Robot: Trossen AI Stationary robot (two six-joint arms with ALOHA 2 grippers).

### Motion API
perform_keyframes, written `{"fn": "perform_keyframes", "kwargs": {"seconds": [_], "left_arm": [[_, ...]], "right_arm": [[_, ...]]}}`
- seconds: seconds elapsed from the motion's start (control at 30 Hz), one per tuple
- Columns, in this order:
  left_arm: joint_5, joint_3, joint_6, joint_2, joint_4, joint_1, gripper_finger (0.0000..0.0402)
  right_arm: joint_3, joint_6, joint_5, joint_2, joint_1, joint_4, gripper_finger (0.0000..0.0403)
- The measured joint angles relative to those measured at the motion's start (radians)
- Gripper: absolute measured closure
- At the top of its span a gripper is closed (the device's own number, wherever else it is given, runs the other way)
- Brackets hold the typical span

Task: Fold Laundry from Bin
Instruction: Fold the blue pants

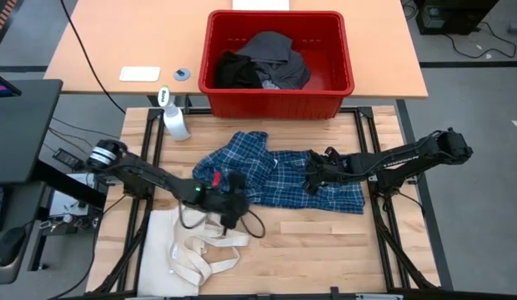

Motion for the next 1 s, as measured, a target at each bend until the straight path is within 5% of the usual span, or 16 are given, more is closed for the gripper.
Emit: {"fn": "perform_keyframes", "kwargs": {"seconds": [0.2,0.43,1.0], "left_arm": [[-0.009,0.177,0.051,0.167,-0.255,0.004,0.0065],[-0.133,0.235,0.083,0.267,-0.32,0.055,0.008],[-0.138,0.234,-0.025,0.053,-0.325,0.048,0.039]], "right_arm": [[0.002,-0.004,0.004,0.004,0.005,0.017,0.0199],[0.001,-0.022,0.017,0.007,0.039,0.043,0.0199],[0.001,-0.095,0.023,0.005,0.073,0.109,0.0199]]}}
